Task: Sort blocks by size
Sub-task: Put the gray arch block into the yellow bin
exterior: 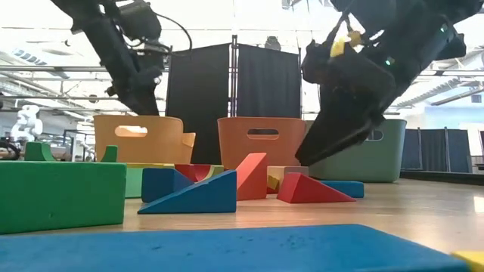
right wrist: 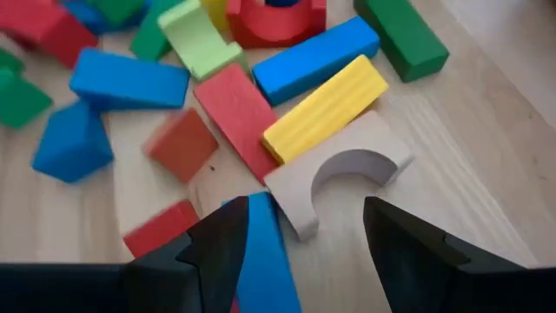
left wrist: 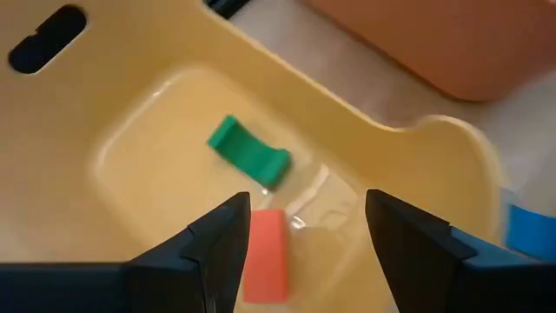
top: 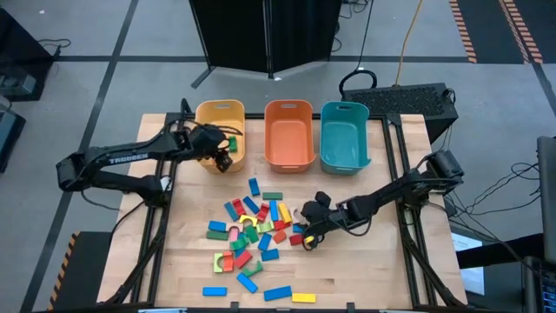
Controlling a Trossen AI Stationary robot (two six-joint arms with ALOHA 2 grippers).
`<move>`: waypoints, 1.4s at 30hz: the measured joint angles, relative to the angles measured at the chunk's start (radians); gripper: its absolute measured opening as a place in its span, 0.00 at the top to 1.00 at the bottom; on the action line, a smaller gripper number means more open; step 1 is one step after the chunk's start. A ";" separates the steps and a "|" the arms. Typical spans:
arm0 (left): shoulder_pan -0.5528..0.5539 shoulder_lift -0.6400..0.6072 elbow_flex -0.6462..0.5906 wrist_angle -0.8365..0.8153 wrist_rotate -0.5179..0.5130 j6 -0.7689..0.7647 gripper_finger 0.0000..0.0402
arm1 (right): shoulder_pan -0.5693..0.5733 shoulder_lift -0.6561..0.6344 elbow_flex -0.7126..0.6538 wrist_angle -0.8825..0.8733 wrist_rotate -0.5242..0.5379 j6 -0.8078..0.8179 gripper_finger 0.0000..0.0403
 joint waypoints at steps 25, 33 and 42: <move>-0.428 -0.034 0.000 0.278 -0.006 0.034 0.43 | -0.001 0.068 0.000 0.039 0.039 -0.244 0.88; -0.516 0.006 0.000 0.327 -0.045 0.064 0.43 | 0.000 0.068 0.000 0.065 0.037 -0.257 0.94; -0.578 0.136 0.000 0.539 -0.074 -0.039 0.43 | 0.030 0.062 0.000 0.140 0.093 -0.325 0.94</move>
